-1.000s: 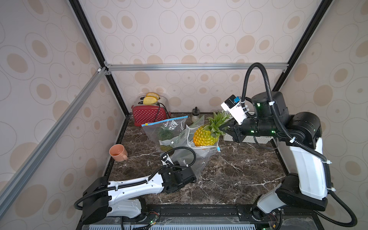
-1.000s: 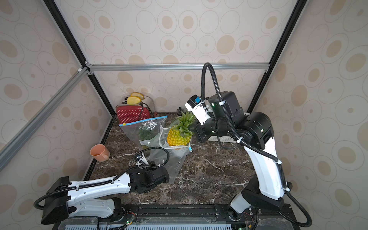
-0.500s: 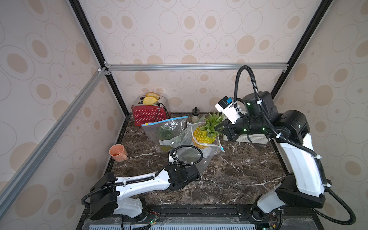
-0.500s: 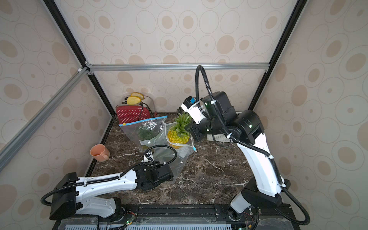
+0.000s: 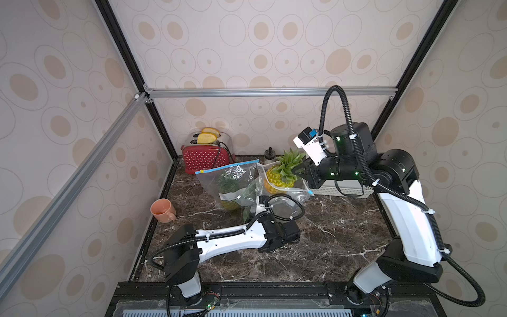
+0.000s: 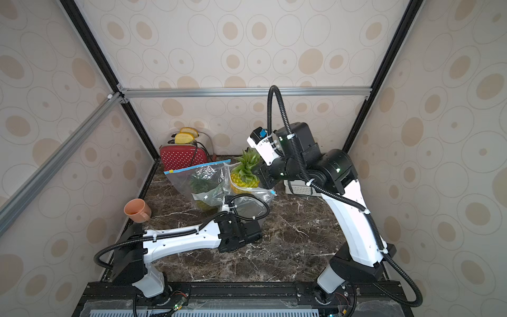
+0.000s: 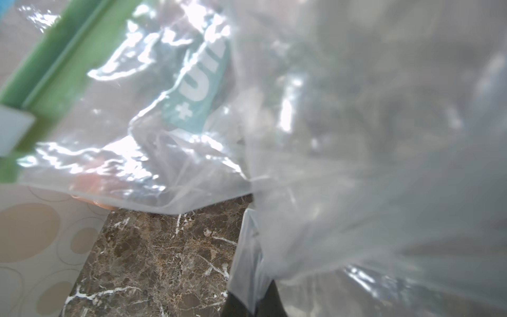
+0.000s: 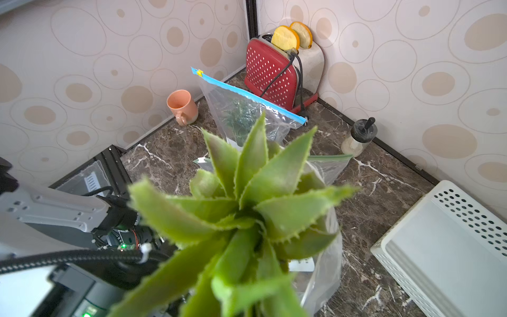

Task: Open the zip-top bag and take out the pineapple
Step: Pick up the pineapple from the zipper food storage bag.

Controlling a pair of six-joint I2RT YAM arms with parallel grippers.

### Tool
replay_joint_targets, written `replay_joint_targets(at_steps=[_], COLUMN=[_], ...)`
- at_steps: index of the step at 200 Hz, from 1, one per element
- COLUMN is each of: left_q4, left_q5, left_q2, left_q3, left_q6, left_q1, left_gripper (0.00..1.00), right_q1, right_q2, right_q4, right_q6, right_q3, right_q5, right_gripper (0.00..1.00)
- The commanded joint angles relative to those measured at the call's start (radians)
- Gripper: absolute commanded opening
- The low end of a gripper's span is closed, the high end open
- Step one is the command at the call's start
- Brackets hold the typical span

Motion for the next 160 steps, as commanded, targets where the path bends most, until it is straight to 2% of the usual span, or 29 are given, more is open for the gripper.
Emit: replay_joint_targets(at_steps=[1,65,120,160], left_q4=[-0.197,-0.276,-0.226,-0.216], left_q5=[-0.055,-0.035,0.035,0.073], left_q2=[0.031,0.133,0.162,0.182], left_q3=[0.048,0.065,0.019,-0.037], left_q6=[-0.051,-0.061,0.003,-0.025], left_q1=[-0.011,-0.011,-0.012,-0.012], left_gripper=[0.0,0.0,0.0,0.0], right_q1=[0.003,0.004,0.004,0.003], right_q2=[-0.017,-0.046,-0.031,-0.056], right_q4=[0.051,0.006,-0.058,-0.068], right_q6=[0.0,-0.014,-0.037,-0.043], right_q3=[0.044,0.093,0.204,0.199], right_q5=[-0.032,0.025,0.061,0.09], right_gripper=[0.0,0.0,0.0,0.0])
